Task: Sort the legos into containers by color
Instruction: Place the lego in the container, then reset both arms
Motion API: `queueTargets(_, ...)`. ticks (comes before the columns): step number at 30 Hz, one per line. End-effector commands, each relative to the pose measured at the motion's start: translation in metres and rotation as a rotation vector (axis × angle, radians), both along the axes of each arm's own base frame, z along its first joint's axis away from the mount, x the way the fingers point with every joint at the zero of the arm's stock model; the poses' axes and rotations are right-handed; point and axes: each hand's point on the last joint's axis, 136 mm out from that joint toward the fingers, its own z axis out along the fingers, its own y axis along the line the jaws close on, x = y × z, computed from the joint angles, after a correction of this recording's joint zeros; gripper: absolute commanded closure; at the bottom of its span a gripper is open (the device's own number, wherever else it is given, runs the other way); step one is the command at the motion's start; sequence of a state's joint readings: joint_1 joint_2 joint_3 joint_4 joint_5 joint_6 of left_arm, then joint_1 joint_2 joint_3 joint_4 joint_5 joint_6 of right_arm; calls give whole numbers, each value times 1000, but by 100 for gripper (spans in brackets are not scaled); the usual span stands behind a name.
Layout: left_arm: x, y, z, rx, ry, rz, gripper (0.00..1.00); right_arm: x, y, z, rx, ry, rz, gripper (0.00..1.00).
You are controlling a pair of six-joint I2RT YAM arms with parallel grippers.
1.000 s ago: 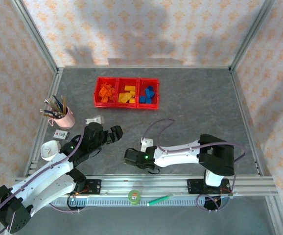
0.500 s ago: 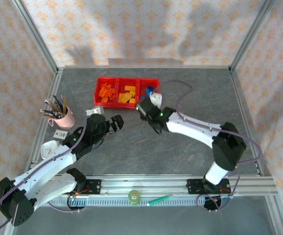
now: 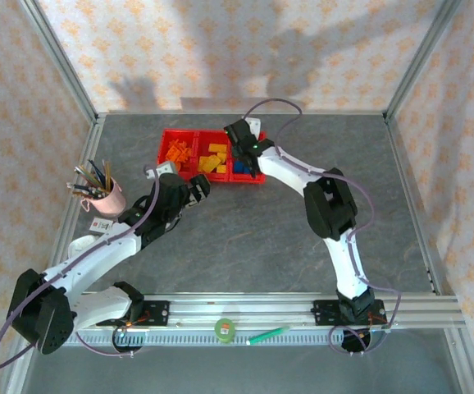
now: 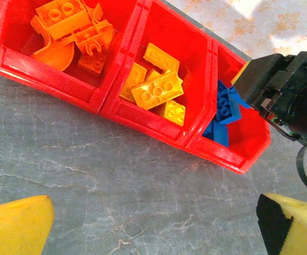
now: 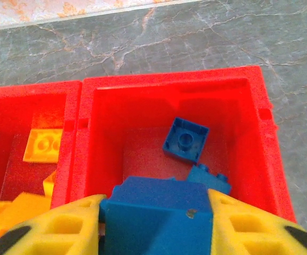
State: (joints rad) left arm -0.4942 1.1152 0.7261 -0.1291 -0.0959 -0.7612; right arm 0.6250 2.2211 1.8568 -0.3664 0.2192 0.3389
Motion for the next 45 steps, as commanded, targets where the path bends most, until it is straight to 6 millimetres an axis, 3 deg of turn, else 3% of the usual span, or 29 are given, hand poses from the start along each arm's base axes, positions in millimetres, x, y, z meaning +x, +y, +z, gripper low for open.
queueTargets(1,12,4,19,-21,-62,36,1,14,-2,15,-20,-23,10,50)
queueTargets(4,12,6,19,-20,-62,37,1,18,0,32,-14,-51,27,39)
queueTargets(9,13,7,24,-29,-71,35,1,10,-5,69,10,-105,41,29)
queueTargets(13,11,11,26,-11,-76,42,1,-13,-15,91,59,-124,53,23)
queueTargets(18,4,37,31,92,-106,101,1,-58,-54,106,98,-173,15,0)
queueTargets(22,-4,80,32,276,-137,198,1,-93,-127,108,57,-265,-158,0)
queueTargets(25,-9,123,33,444,-150,327,1,-119,-209,97,-23,-350,-378,0)
queueTargets(28,-10,158,25,556,-156,421,1,-138,-289,74,-61,-374,-580,0)
queueTargets(31,-12,187,15,578,-180,523,1,-147,-329,49,-115,-411,-631,0)
queueTargets(33,-13,194,6,591,-250,547,1,-148,-345,36,-134,-443,-637,0)
queueTargets(37,-4,188,-11,630,-348,477,1,-143,-349,5,-25,-491,-515,0)
queueTargets(41,6,174,-15,631,-443,391,1,-130,-330,10,-48,-530,-351,0)
queueTargets(42,9,168,-17,633,-470,353,1,-128,-325,4,-48,-513,-314,0)
queueTargets(45,18,162,-20,655,-490,296,0,-142,-314,8,-26,-590,-239,0)
